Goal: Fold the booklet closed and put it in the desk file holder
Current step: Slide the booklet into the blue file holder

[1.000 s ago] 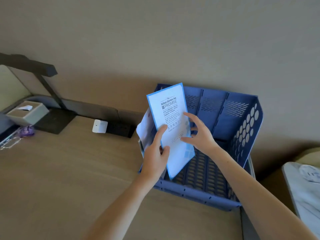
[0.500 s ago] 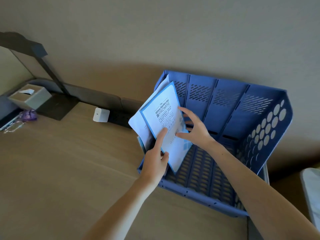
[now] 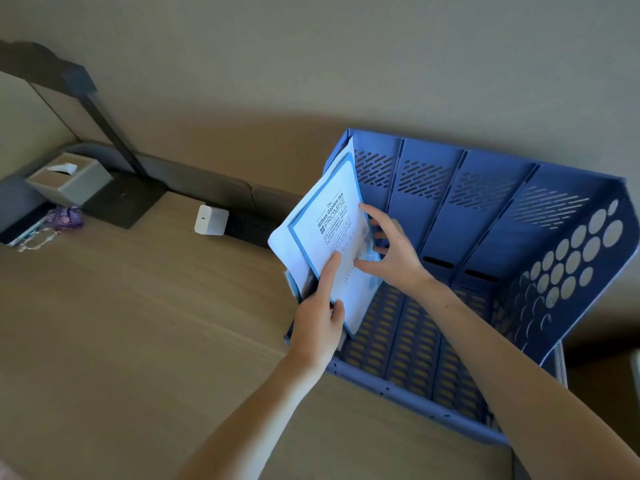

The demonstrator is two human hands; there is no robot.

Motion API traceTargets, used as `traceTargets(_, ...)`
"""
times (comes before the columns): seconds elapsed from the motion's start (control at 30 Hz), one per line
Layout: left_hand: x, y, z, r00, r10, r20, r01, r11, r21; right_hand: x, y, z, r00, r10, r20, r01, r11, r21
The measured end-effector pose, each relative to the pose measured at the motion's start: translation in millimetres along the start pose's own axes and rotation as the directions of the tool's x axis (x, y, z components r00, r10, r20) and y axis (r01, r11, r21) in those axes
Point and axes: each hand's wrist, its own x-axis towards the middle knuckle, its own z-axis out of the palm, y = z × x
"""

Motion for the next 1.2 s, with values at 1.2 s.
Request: traceTargets(1.2,-33.1,23.7,-30.1,0.995,-0.001,0.095,-0.004,0.998,0.056,-34.6,-27.9,-12.9,0.994,0.104,-0.025,-0.107,0.985,-0.137)
